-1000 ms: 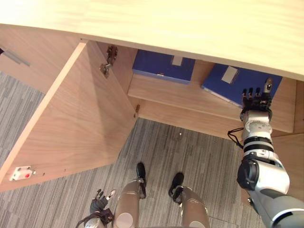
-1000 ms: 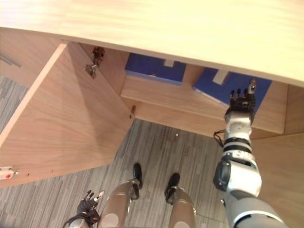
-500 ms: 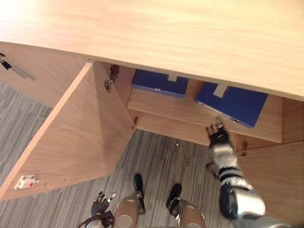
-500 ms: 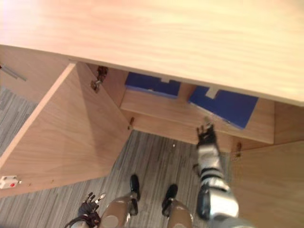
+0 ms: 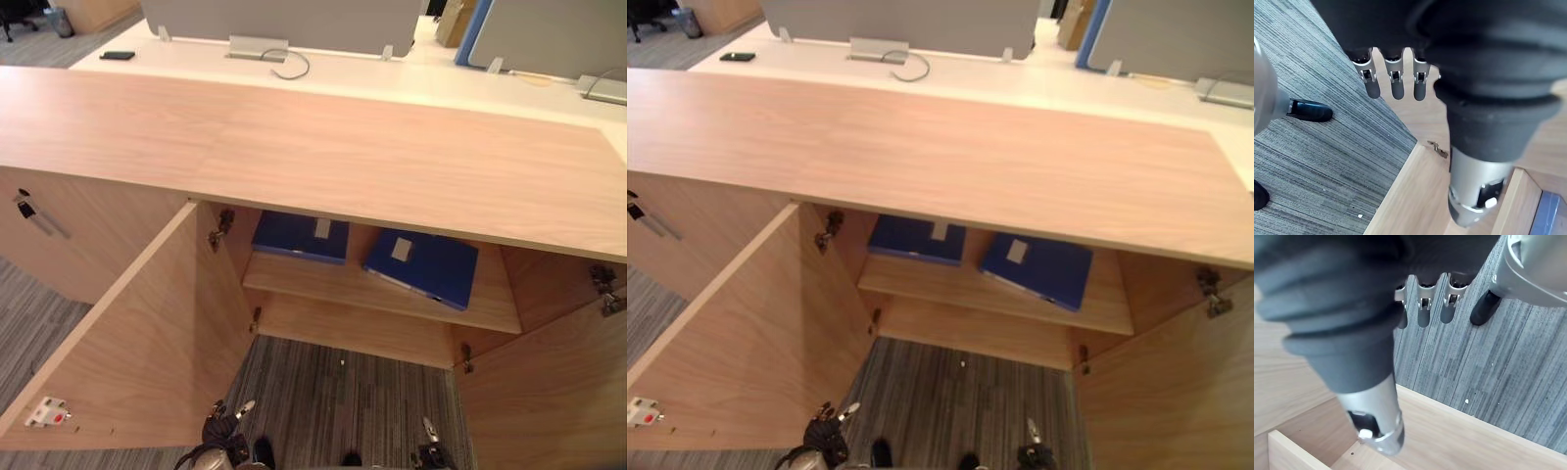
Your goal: Walk over to the cabinet, pick up the folder, carry it to the office cabinet, place the folder inside the office cabinet, then close the office cabinet door
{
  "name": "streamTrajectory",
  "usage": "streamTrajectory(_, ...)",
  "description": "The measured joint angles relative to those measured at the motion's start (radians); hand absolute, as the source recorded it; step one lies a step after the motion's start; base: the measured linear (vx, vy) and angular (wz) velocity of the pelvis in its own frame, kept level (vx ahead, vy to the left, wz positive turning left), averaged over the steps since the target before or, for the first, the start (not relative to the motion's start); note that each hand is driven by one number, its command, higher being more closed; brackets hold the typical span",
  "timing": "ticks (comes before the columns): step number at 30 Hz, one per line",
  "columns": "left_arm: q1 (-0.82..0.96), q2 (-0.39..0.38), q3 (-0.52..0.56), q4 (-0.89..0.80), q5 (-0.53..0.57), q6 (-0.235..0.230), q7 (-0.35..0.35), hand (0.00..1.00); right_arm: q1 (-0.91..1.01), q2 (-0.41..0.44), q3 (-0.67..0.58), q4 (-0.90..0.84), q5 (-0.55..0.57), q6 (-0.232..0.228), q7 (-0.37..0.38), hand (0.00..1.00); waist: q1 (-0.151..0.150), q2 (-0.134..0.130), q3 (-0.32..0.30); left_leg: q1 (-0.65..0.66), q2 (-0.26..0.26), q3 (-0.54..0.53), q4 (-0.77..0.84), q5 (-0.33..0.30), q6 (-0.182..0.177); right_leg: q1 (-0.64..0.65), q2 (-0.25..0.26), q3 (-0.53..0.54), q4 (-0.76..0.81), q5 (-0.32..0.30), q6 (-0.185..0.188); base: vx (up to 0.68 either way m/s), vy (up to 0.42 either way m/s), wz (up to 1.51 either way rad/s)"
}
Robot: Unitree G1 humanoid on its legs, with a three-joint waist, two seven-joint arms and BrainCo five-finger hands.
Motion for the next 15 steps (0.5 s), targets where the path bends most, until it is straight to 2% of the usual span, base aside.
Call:
streamTrajectory(1,-0.007,0.000,0.001,0.007,0.005,0.002,-0.003,0.00,0.000,0.000,0.001,0.000,-0.088,0.016,-0.007,0.00,-0.002,-0.003,0.004,-0.005,0.009,0.001,0.052,-0.029,0.003,0.018,0.000,0.004,0.001,0.000,0.000,-0.04,-0.026,-0.16)
streamTrajectory(2,-0.008,0.000,0.005,0.003,0.008,0.001,-0.004,0.00,-0.001,0.000,0.007,0.000,-0.121,0.021,-0.010,0.00,0.001,-0.006,0.008,-0.018,0.019,0.002,0.107,-0.057,0.004,0.028,0.000,0.009,0.000,0.000,-0.001,-0.05,-0.066,-0.22)
streamTrajectory(3,-0.012,-0.002,0.028,0.002,0.008,-0.001,-0.008,0.00,0.003,-0.004,0.041,-0.002,-0.175,0.024,-0.010,0.00,0.004,-0.002,0.009,-0.070,0.061,0.013,0.275,-0.140,0.006,0.037,0.015,0.025,-0.005,-0.001,-0.003,-0.10,-0.098,-0.43)
streamTrajectory(4,-0.013,-0.002,0.053,0.002,0.008,-0.001,-0.008,0.00,-0.006,-0.010,0.101,-0.004,-0.236,0.024,-0.009,0.00,0.010,0.016,0.020,-0.132,0.125,0.030,0.466,-0.214,0.026,0.044,0.043,0.046,-0.007,-0.016,-0.016,-0.10,-0.099,-0.47)
streamTrajectory(5,-0.014,-0.002,0.065,0.002,0.008,-0.002,-0.009,0.00,-0.008,-0.014,0.130,-0.008,-0.261,0.024,-0.009,0.00,0.010,0.019,0.025,-0.166,0.154,0.029,0.556,-0.229,0.048,0.051,0.055,0.054,-0.007,-0.021,-0.025,-0.08,-0.066,-0.39)
streamTrajectory(6,-0.013,0.002,0.075,0.001,0.008,-0.004,-0.009,0.00,-0.006,-0.017,0.166,-0.010,-0.294,0.024,-0.007,0.00,0.009,0.021,0.026,-0.220,0.187,0.009,0.679,-0.228,0.056,0.055,0.065,0.066,-0.006,-0.023,-0.028,-0.02,-0.044,-0.29)
streamTrajectory(7,-0.013,0.003,0.081,-0.001,0.008,-0.007,-0.009,0.00,-0.006,-0.017,0.179,-0.012,-0.332,0.025,-0.006,0.00,0.013,0.022,0.029,-0.268,0.196,-0.029,0.755,-0.235,0.055,0.058,0.069,0.081,0.002,-0.026,-0.033,0.02,-0.026,-0.40)
streamTrajectory(8,-0.012,0.000,0.082,-0.005,0.011,-0.008,-0.009,0.00,-0.007,-0.021,0.199,-0.012,-0.370,0.028,-0.005,0.00,0.017,0.024,0.033,-0.287,0.189,-0.076,0.763,-0.253,0.040,0.056,0.068,0.103,0.014,-0.029,-0.033,0.02,0.024,-0.56)
streamTrajectory(10,-0.006,-0.006,0.082,-0.003,0.017,-0.010,-0.012,0.00,-0.007,-0.039,0.247,-0.011,-0.409,0.033,-0.002,0.00,0.023,0.035,0.035,-0.271,0.158,-0.121,0.646,-0.252,0.029,0.044,0.068,0.135,0.021,-0.030,-0.030,-0.01,0.103,-0.63)
streamTrajectory(11,0.003,-0.014,0.085,0.008,0.017,-0.010,-0.015,0.00,-0.007,-0.052,0.265,-0.010,-0.424,0.037,0.004,0.00,0.029,0.055,0.030,-0.240,0.134,-0.164,0.516,-0.218,0.002,0.030,0.074,0.164,0.034,-0.035,-0.021,0.04,0.185,-0.63)
streamTrajectory(12,0.003,0.000,0.091,0.024,0.017,-0.010,-0.020,0.00,-0.008,-0.050,0.280,0.001,-0.430,0.039,0.010,0.00,0.033,0.046,0.027,-0.217,0.113,-0.146,0.481,-0.212,-0.001,0.023,0.055,0.191,0.035,-0.036,-0.017,0.10,0.215,-0.61)
streamTrajectory(13,0.003,0.008,0.104,0.038,0.019,-0.010,-0.023,0.00,-0.006,-0.047,0.285,0.001,-0.441,0.039,0.017,0.00,0.028,0.031,0.020,-0.189,0.083,-0.112,0.419,-0.200,0.018,0.021,0.025,0.196,0.021,-0.027,-0.004,0.14,0.212,-0.43)
streamTrajectory(15,0.005,0.008,0.119,0.064,0.030,-0.012,-0.025,0.00,-0.005,-0.047,0.286,0.010,-0.458,0.039,0.021,0.00,0.026,0.026,0.013,-0.154,0.048,-0.071,0.371,-0.190,0.024,0.023,-0.011,0.215,0.009,-0.012,0.011,0.14,0.178,-0.33)
